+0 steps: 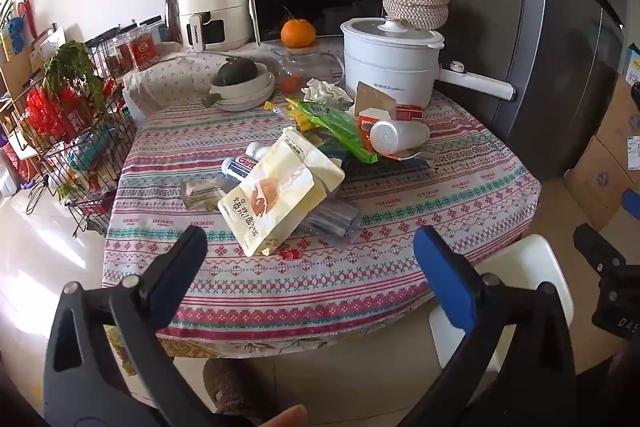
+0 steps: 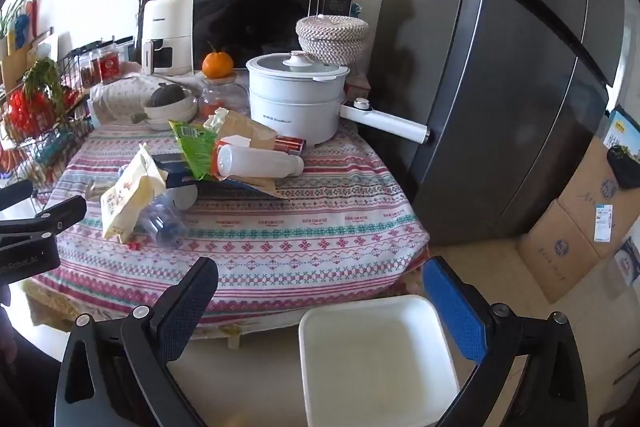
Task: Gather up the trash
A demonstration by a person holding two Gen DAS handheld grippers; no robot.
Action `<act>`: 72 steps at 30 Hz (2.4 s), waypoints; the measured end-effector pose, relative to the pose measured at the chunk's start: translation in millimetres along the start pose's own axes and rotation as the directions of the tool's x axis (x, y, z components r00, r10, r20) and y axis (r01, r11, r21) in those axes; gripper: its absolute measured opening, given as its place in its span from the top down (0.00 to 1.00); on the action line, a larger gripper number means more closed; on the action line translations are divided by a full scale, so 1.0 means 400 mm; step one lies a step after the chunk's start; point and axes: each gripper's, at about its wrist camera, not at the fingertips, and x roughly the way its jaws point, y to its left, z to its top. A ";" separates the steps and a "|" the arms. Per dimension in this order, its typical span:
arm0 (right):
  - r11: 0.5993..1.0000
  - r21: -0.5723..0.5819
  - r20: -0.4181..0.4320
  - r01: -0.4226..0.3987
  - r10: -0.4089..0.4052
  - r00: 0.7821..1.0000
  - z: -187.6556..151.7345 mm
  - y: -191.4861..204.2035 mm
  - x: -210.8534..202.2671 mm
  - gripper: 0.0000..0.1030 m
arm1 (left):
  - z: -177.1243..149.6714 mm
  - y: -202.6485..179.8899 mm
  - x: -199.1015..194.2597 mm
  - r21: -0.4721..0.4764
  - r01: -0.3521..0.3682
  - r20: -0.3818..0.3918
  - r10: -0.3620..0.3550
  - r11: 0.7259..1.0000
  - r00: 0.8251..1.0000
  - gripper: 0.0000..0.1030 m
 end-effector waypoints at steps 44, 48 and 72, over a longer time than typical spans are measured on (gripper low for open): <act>0.997 0.073 0.030 -0.027 0.025 0.999 -0.003 0.000 0.003 0.00 | -0.015 -0.011 0.010 0.003 0.058 -0.015 -0.058 0.998 0.998 0.00; 0.997 0.073 0.028 -0.029 0.026 0.999 -0.005 0.002 0.003 0.00 | -0.016 -0.014 0.010 0.004 0.057 -0.016 -0.057 0.998 0.998 0.00; 0.997 0.070 0.026 -0.030 0.028 0.999 -0.004 0.005 0.003 0.00 | -0.015 -0.020 0.010 0.006 0.061 -0.017 -0.061 0.998 0.998 0.00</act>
